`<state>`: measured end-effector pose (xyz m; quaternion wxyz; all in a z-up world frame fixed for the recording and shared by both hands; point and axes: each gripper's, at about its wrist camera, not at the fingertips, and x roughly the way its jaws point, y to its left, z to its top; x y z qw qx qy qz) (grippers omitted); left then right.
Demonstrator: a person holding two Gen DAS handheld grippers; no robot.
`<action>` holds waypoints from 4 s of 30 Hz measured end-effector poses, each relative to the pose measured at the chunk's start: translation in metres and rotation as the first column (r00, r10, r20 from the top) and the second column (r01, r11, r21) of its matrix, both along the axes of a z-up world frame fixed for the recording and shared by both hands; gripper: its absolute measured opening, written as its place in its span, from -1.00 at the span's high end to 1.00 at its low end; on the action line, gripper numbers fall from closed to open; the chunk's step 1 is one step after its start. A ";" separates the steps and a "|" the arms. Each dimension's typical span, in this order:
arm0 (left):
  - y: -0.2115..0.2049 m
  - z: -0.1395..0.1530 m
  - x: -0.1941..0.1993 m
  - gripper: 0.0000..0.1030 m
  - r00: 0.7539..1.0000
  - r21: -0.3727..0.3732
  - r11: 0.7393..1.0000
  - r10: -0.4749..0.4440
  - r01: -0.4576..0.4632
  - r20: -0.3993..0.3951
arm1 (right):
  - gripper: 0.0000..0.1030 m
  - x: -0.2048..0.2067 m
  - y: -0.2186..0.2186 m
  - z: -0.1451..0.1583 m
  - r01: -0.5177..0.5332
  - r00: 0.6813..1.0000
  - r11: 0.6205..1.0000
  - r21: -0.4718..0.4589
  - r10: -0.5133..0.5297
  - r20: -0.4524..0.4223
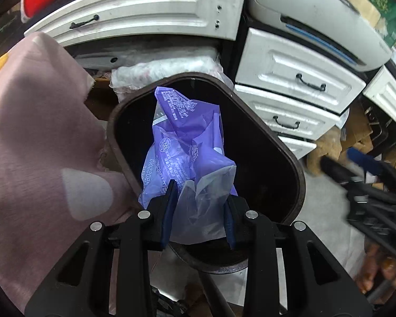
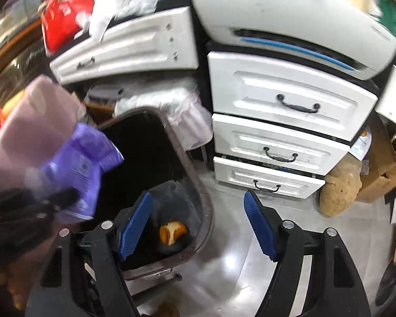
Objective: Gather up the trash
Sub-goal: 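Carry both items to the black bin and open both grippers to drop them, then lift both grippers out of the bin back toward the table, then grasp the white plastic bag with the left gripper while the right gripper grasps white tissue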
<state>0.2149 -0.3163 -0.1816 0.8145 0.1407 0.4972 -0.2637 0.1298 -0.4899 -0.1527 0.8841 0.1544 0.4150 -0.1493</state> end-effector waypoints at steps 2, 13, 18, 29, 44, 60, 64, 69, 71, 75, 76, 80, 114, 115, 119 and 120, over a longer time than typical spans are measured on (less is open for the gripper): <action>-0.004 -0.004 0.001 0.37 1.000 0.010 1.000 -0.006 0.006 -0.004 | -0.41 -0.008 -0.002 0.008 0.015 0.999 1.000 0.005 -0.015 0.030; -0.005 0.003 0.003 -0.58 1.000 0.023 1.000 0.001 -0.002 0.031 | -0.56 -0.012 0.020 0.057 -0.013 0.979 0.999 -0.043 0.021 0.204; 0.004 0.025 -0.005 -0.64 0.998 -0.003 1.000 0.005 -0.005 0.065 | -0.62 -0.017 0.024 0.071 -0.007 0.968 0.999 -0.050 0.020 0.251; 0.058 0.102 -0.041 -0.76 0.975 -0.130 0.991 0.054 -0.026 0.216 | -0.78 -0.028 0.035 0.104 0.027 0.940 0.996 -0.083 0.003 0.340; 0.167 0.161 -0.075 -0.84 0.901 -0.175 0.976 0.187 -0.127 0.391 | -0.86 0.013 0.130 0.142 -0.295 0.883 0.947 -0.125 0.321 0.342; 0.329 0.182 -0.081 -0.84 0.760 -0.213 0.880 0.474 -0.424 0.445 | -0.87 0.047 0.249 0.153 -0.602 0.745 0.790 -0.113 0.607 0.278; 0.362 0.178 -0.070 -0.84 0.736 -0.193 0.854 0.516 -0.484 0.438 | -0.87 0.052 0.268 0.152 -0.632 0.724 0.765 -0.126 0.641 0.256; 0.377 0.174 -0.048 -0.84 0.752 -0.167 0.854 0.515 -0.493 0.411 | -0.87 0.059 0.281 0.147 -0.657 0.714 0.746 -0.108 0.662 0.229; 0.374 0.174 -0.036 -0.84 0.766 -0.152 0.865 0.495 -0.478 0.411 | -0.87 0.061 0.283 0.145 -0.661 0.713 0.743 -0.107 0.666 0.221; 0.364 0.171 -0.010 -0.84 0.792 -0.111 0.890 0.446 -0.443 0.417 | -0.87 0.065 0.286 0.143 -0.666 0.711 0.738 -0.102 0.671 0.210; 0.363 0.170 -0.005 -0.84 0.798 -0.107 0.892 0.441 -0.438 0.411 | -0.87 0.066 0.286 0.142 -0.667 0.712 0.739 -0.101 0.671 0.207; 0.359 0.164 0.017 -0.48 0.807 -0.083 0.894 0.435 -0.441 0.401 | -0.87 0.069 0.286 0.141 -0.666 0.714 0.739 -0.098 0.671 0.201; 0.465 0.200 -0.081 0.73 0.565 -0.405 0.681 0.732 -0.610 0.380 | -0.48 0.150 0.451 0.134 -0.845 0.516 0.524 -0.102 0.851 0.096; 0.466 0.199 -0.081 0.73 0.567 -0.407 0.680 0.733 -0.610 0.375 | -0.23 0.153 0.452 0.129 -0.846 0.519 0.524 -0.095 0.852 0.077; 0.464 0.196 -0.084 0.73 0.570 -0.415 0.677 0.736 -0.607 0.367 | 0.54 0.155 0.445 0.127 -0.852 0.517 0.522 -0.031 0.850 0.098; 0.465 0.196 -0.085 0.73 0.571 -0.417 0.678 0.735 -0.606 0.365 | 0.58 0.153 0.442 0.130 -0.851 0.518 0.524 -0.035 0.848 0.113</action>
